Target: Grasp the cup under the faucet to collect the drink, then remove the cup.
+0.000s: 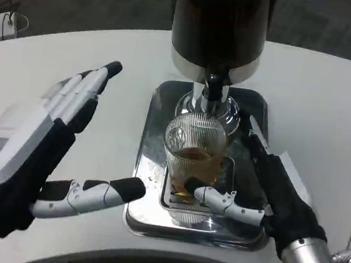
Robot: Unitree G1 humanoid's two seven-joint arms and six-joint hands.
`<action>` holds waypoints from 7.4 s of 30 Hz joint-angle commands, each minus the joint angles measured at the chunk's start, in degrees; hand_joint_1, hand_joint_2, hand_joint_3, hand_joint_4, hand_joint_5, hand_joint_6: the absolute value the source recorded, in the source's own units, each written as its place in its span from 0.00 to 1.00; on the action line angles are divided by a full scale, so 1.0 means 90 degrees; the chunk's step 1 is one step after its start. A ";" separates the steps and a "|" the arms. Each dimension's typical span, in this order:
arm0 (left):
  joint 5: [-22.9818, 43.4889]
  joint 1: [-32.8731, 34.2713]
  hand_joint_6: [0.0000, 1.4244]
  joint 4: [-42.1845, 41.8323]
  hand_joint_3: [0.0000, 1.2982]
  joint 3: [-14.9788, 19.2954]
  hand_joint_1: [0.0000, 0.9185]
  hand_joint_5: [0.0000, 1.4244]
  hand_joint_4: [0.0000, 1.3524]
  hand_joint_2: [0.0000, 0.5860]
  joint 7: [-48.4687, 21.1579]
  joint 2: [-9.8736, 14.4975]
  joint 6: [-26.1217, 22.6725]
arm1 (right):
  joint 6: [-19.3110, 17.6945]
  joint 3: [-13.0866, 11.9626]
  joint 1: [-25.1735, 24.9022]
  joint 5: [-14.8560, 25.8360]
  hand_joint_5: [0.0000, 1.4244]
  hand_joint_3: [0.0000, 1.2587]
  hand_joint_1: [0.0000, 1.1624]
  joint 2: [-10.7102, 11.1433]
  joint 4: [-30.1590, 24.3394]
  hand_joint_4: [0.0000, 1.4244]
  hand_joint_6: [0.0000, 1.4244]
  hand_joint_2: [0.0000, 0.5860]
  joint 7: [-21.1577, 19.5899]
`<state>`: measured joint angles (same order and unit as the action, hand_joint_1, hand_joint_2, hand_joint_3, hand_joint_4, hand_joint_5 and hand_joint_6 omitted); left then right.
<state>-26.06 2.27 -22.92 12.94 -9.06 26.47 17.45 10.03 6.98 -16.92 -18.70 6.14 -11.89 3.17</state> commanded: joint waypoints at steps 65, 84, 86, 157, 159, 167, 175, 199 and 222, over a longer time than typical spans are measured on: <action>-0.0350 -0.2585 0.00 -0.1277 0.00 -0.0075 0.00 0.00 0.00 0.08 -0.0620 -0.0089 -0.0964 | -0.0779 0.0679 -0.1134 -0.0596 0.26 0.16 0.80 -0.1508 0.2449 0.21 0.18 0.33 -0.2601; -0.0090 -0.2506 0.00 -0.1083 0.00 0.0072 0.00 0.00 0.00 0.08 -0.0685 0.0089 -0.0916 | -0.0839 0.1057 -0.1150 -0.1247 0.54 0.39 0.85 -0.1725 0.2887 0.48 0.47 0.37 -0.4078; -0.0061 -0.2490 0.00 -0.1056 0.00 0.0085 0.00 0.00 0.00 0.08 -0.0679 0.0115 -0.0905 | -0.0853 0.1079 -0.1135 -0.1272 0.60 0.43 0.86 -0.1742 0.2881 0.53 0.55 0.37 -0.4188; -0.0063 -0.2687 0.00 -0.1771 0.00 -0.0050 0.00 0.00 0.00 0.09 -0.1057 0.0674 0.0438 | 0.0109 -0.0035 0.3449 -0.0158 0.96 0.77 0.84 0.0371 -0.4970 0.84 1.00 0.35 0.0680; -0.0206 -0.2618 0.00 -0.1856 0.00 -0.0008 0.00 0.00 0.00 0.09 -0.1108 0.0718 0.0408 | 0.0118 -0.0096 0.3491 -0.0104 0.96 0.77 0.84 0.0406 -0.5028 0.84 1.00 0.35 0.0737; -0.0497 -0.2464 0.00 -0.1956 0.00 0.0061 0.00 0.00 0.00 0.09 -0.1200 0.0773 0.0343 | 0.0129 -0.0256 0.3606 -0.0010 0.96 0.78 0.84 0.0452 -0.5284 0.84 1.00 0.35 0.0929; -0.0466 -0.2350 0.00 -0.1854 0.00 0.0174 0.00 0.00 0.00 0.09 -0.1264 0.0817 0.0294 | 0.0125 -0.0266 0.3650 -0.0036 0.96 0.78 0.84 0.0426 -0.5345 0.84 1.00 0.35 0.0988; -0.0363 -0.2193 0.00 -0.1732 0.00 0.0174 0.00 0.00 0.00 0.09 -0.1437 0.0802 0.0193 | 0.0178 -0.0316 0.3570 -0.0021 0.96 0.78 0.83 0.0432 -0.5305 0.85 1.00 0.35 0.1001; -0.0333 -0.2321 0.00 -0.1872 0.00 0.0181 0.00 0.00 0.00 0.09 -0.1494 0.0763 0.0113 | 0.0077 -0.0442 0.3747 0.0089 0.97 0.79 0.82 0.0380 -0.5344 0.85 1.00 0.36 0.0954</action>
<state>-29.57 -17.69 -39.04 14.57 -21.79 33.28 18.90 12.13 3.03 16.45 -18.72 9.86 -58.21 12.27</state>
